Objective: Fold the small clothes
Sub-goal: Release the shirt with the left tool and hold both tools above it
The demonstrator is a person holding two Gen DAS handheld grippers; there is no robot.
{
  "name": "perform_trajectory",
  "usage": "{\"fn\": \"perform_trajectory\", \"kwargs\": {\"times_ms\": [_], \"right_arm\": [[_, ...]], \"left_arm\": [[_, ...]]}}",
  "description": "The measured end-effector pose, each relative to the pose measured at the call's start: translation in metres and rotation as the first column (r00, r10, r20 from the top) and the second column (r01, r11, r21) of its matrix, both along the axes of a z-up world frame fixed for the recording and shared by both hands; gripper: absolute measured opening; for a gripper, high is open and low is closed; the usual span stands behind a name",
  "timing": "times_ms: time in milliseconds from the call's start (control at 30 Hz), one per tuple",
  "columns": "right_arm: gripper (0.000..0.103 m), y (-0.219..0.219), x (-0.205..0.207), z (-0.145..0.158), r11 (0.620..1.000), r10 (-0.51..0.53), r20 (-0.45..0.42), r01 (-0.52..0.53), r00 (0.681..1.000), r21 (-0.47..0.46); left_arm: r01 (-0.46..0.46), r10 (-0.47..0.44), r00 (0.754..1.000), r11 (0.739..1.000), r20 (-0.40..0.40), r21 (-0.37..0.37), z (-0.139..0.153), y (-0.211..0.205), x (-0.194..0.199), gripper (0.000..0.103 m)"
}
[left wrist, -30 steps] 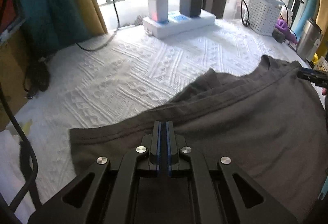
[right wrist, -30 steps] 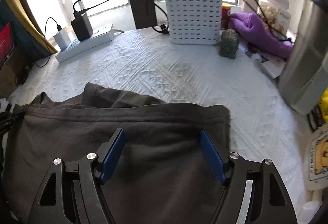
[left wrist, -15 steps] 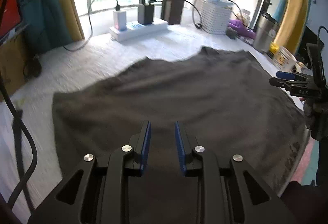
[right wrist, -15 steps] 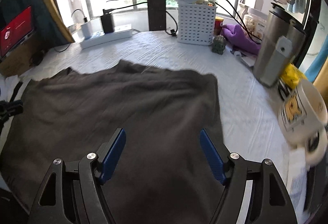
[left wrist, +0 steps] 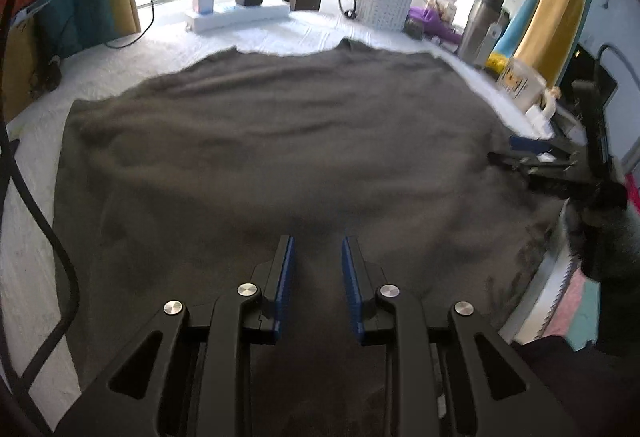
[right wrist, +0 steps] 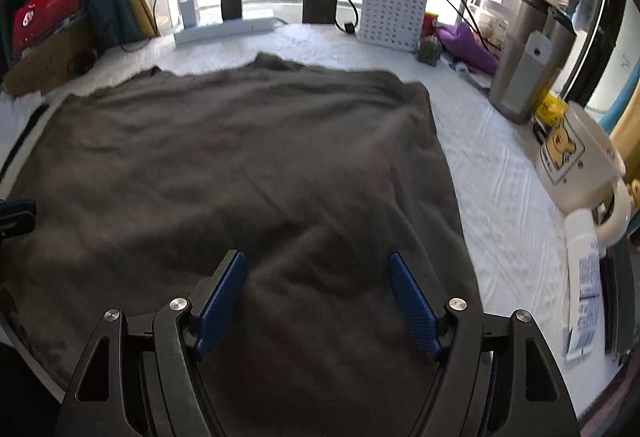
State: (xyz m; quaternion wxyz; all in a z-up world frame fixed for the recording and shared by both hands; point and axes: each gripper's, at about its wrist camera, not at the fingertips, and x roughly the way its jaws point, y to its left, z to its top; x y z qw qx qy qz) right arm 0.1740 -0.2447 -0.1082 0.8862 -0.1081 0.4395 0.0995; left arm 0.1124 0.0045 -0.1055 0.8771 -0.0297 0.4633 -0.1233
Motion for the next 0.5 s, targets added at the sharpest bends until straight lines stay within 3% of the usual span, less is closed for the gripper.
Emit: {"fn": "perform_trajectory", "kwargs": {"times_ms": [133,500], "right_arm": [[0.076,-0.008,-0.008,-0.001,1.000,-0.006,0.016,0.006,1.000,0.024],[0.076,-0.023,-0.034,-0.003,0.999,-0.016,0.053,0.014,0.998,0.041]], "left_arm": [[0.002,-0.003,0.999,1.000,0.040,0.021,-0.001,-0.001,-0.009,0.024],[-0.011,-0.003,0.997,0.986,0.081,0.167,-0.004,-0.015,-0.025,0.028]]}}
